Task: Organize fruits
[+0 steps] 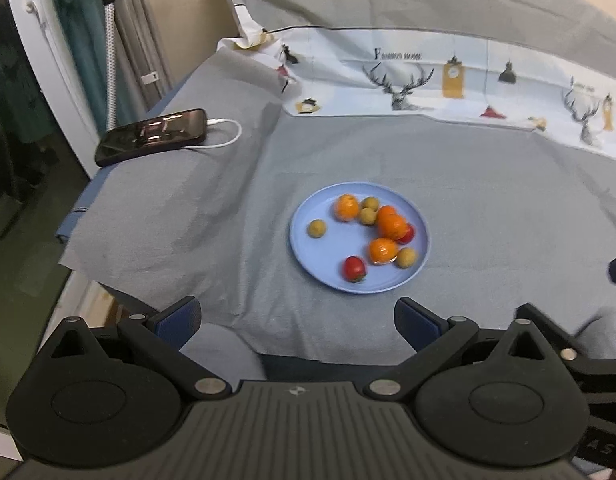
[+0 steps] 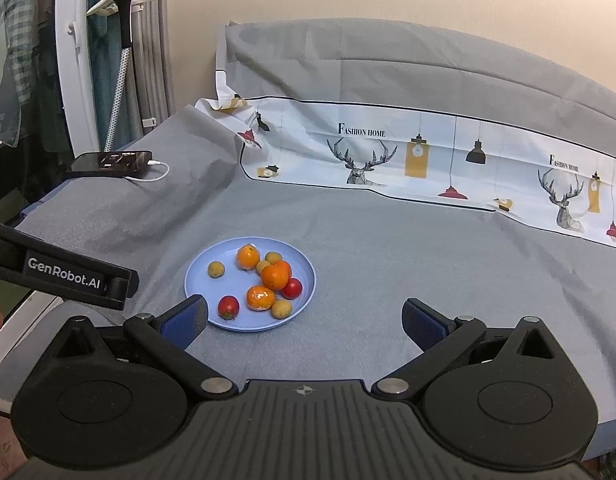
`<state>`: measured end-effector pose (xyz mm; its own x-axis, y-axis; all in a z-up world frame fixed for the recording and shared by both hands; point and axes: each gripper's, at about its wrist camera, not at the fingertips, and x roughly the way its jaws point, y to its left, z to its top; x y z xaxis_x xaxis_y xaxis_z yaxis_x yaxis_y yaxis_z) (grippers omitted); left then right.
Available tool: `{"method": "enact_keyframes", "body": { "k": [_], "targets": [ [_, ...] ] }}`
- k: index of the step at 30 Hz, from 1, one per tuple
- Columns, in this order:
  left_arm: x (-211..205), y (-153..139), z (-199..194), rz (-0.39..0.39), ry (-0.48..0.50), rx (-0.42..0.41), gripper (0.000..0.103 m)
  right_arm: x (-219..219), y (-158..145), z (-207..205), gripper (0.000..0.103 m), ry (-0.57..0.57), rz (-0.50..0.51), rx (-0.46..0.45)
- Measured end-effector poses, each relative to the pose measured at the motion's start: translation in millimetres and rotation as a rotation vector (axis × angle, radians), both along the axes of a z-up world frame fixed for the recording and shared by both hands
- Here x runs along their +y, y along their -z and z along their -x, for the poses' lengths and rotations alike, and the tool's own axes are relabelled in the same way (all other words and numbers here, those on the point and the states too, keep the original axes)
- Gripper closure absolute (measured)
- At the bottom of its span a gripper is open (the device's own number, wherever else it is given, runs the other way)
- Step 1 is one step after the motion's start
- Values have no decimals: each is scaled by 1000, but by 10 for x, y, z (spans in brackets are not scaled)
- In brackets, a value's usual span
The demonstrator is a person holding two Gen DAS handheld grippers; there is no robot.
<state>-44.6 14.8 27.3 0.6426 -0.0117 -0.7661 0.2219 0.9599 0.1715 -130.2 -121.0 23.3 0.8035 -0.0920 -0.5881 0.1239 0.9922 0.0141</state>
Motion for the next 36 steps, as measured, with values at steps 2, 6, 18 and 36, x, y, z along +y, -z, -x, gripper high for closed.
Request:
{"method": "enact_keyframes", "body": {
  "k": [2, 6, 18, 36],
  "targets": [
    [-1, 22, -4, -14, 5, 10, 0, -4, 9, -2, 1, 0, -1, 3],
    [0, 43, 9, -13, 7, 8, 0, -19, 16, -13, 1, 2, -3, 7],
    [0, 94, -12, -19, 2, 21, 0, -12, 60, -44, 1, 5, 0, 20],
    [4, 126, -37, -26, -6, 30, 0, -7, 83, -71, 1, 3, 1, 27]
  ]
}}
